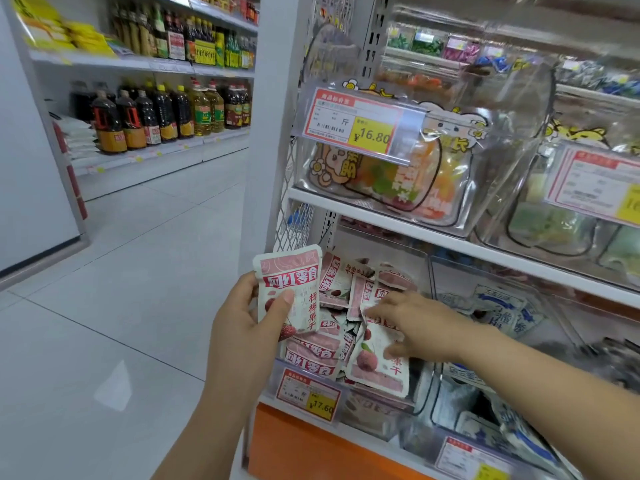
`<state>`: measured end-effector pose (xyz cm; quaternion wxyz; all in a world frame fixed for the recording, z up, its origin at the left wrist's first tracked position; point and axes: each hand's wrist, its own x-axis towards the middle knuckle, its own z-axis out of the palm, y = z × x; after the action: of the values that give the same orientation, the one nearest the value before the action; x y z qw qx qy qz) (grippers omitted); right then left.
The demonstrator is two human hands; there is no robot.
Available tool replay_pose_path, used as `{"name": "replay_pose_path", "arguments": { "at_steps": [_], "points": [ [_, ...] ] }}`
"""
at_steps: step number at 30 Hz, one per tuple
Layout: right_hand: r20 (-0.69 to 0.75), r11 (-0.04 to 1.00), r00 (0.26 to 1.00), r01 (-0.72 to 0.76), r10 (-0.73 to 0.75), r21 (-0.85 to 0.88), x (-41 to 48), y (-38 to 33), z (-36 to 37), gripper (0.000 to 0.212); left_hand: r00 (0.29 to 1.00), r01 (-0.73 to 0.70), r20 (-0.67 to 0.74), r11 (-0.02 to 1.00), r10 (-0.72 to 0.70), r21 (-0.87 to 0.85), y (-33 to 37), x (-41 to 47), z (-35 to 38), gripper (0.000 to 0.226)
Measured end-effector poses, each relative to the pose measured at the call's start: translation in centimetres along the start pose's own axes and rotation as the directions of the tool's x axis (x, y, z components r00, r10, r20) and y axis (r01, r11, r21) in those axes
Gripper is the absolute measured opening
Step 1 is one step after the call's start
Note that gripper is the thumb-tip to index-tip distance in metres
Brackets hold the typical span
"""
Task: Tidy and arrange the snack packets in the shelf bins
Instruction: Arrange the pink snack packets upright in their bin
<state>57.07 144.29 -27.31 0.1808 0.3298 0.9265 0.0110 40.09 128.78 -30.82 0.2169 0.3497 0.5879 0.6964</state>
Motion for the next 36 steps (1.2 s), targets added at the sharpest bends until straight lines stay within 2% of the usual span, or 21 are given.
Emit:
{"name": "replay_pose_path", "arguments": {
  "at_steps": [2,4,6,9,12,20,26,30,33,36],
  "points": [
    [-0.029,0.998,0.998,-0.059,0.059,-0.009,0.5,-0.2,0.3,0.090,1.000,0.005,0.011,1.000,-0.005,0.009,0.0,-0.1,0.1,0.018],
    [-0.035,0.995,0.995,-0.093,0.095,0.036,0.8,-0.5,0.4,0.092,1.000,0.003,0.016,1.000,-0.003,0.018,-0.1,-0.1,0.1,0.018],
    [-0.018,0.990,0.996,-0.083,0.086,0.113,0.8,-0.5,-0.1,0.076,1.000,-0.003,0.010,1.000,0.003,0.016,-0.1,-0.1,0.1,0.018],
    [0.006,0.972,1.000,0.019,-0.021,0.235,-0.1,-0.1,-1.3,0.034,1.000,-0.007,0.007,1.000,0.007,0.016,0.0,0.0,0.1,0.019],
    [0.041,0.969,0.990,0.126,-0.137,0.211,-1.4,-0.6,-2.2,0.024,1.000,-0.008,0.022,1.000,0.008,0.027,0.0,0.0,0.2,0.019],
    [0.050,0.980,0.979,0.200,-0.200,0.005,-1.2,-3.5,-0.2,0.017,0.999,-0.003,0.038,1.000,0.003,-0.006,0.4,-0.3,0.4,0.019],
    [0.128,0.981,0.973,0.189,-0.193,0.040,-2.1,-3.8,-0.5,0.014,0.999,-0.002,0.040,1.000,0.003,-0.023,0.4,-0.4,0.0,0.020],
    [0.198,0.985,0.966,0.174,-0.168,-0.014,-3.4,-4.0,-0.6,0.014,0.999,-0.018,0.027,1.000,0.019,-0.012,0.3,-0.1,-0.4,0.019],
    [0.191,0.986,0.970,0.160,-0.149,-0.041,-2.6,-4.6,0.0,0.012,0.999,-0.009,0.034,1.000,0.009,-0.011,0.2,-0.1,-0.2,0.018],
    [0.169,0.991,0.978,0.128,-0.121,-0.029,-1.9,-4.8,1.2,0.027,0.999,-0.003,0.048,1.000,0.003,-0.007,0.3,-0.2,0.1,0.017]
  ]
}}
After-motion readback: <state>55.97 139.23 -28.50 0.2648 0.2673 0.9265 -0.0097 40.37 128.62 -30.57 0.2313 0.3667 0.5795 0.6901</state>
